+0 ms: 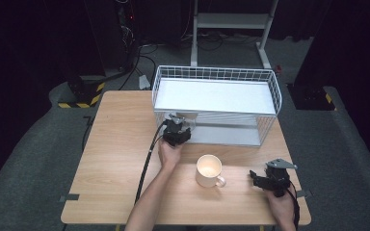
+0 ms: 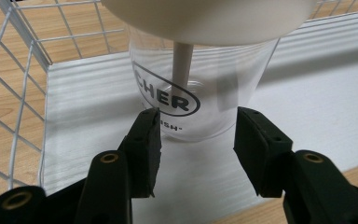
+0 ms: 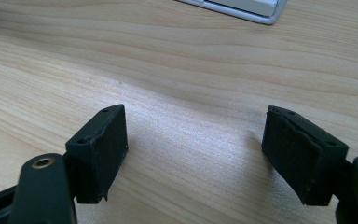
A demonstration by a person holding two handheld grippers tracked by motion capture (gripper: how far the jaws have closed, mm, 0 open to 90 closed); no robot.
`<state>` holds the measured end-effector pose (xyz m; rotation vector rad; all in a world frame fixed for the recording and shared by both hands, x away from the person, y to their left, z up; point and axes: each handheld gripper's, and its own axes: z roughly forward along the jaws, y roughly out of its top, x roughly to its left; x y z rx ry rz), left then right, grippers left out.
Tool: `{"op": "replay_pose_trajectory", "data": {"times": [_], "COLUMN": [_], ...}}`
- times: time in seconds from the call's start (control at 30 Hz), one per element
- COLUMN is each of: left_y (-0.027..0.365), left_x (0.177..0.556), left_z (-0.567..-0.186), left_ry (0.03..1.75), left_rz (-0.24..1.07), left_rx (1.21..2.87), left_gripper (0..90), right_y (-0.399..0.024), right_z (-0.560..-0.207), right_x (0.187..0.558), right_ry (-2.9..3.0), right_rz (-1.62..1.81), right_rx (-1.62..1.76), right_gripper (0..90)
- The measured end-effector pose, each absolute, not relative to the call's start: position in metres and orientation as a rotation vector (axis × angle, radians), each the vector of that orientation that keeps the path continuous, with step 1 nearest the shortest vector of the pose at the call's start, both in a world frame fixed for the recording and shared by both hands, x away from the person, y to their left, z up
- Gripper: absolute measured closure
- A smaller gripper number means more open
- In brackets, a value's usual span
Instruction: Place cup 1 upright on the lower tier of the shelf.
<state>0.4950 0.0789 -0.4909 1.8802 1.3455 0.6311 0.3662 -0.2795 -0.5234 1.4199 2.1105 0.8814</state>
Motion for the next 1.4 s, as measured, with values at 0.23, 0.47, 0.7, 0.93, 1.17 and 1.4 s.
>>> {"op": "replay_pose_trajectory", "data": {"times": [0.23, 0.47, 0.7, 0.93, 1.17, 1.4], "left_y": [0.076, 0.074, 0.075, 0.076, 0.08, 0.088], "left_x": [0.503, 0.507, 0.508, 0.499, 0.488, 0.476], "left_z": [-0.489, -0.487, -0.487, -0.483, -0.478, -0.472], "left_ry": [1.345, 1.342, 1.34, 1.326, 1.308, 1.274], "left_rz": [0.64, 0.654, 0.647, 0.606, 0.583, 0.611], "left_rx": [1.901, 1.9, 1.907, 1.879, 1.867, 1.872], "left_gripper": [51.5, 51.6, 50.8, 42.1, 37.5, 35.1], "right_y": [-0.279, -0.279, -0.279, -0.279, -0.279, -0.279], "right_z": [-0.523, -0.523, -0.523, -0.523, -0.523, -0.523], "right_x": [0.366, 0.366, 0.366, 0.366, 0.366, 0.366], "right_ry": [2.11, 2.111, 2.111, 2.11, 2.111, 2.11], "right_rz": [0.881, 0.881, 0.881, 0.881, 0.881, 0.881], "right_rx": [1.42, 1.42, 1.42, 1.42, 1.42, 1.42], "right_gripper": [22.5, 22.4, 22.5, 22.4, 22.4, 22.4]}}
